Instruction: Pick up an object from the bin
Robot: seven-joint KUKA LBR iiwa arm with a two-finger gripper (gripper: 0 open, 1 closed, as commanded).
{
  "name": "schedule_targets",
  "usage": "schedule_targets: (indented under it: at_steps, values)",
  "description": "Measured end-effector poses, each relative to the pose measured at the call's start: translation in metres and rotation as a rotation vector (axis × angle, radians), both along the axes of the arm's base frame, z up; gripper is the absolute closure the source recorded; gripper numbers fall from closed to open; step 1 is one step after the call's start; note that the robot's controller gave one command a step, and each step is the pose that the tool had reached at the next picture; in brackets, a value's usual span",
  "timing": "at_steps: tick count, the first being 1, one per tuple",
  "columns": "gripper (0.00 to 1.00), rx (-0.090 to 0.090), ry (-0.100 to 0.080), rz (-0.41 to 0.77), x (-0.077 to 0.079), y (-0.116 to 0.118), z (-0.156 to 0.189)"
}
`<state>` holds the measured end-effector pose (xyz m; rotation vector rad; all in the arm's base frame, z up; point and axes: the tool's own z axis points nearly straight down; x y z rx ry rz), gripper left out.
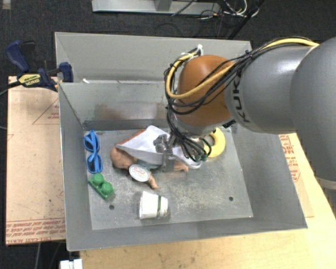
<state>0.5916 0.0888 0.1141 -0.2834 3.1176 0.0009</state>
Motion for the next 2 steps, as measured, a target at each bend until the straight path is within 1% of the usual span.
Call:
schedule_targets:
  at_steps: [1, 2]
  values:
    - [1.0, 0.0, 0.008, -0.013, -0.004, -0.006, 0.05]
    - [1.0, 0.001, -0.003, 0.026, 0.015, -0.006, 0.145]
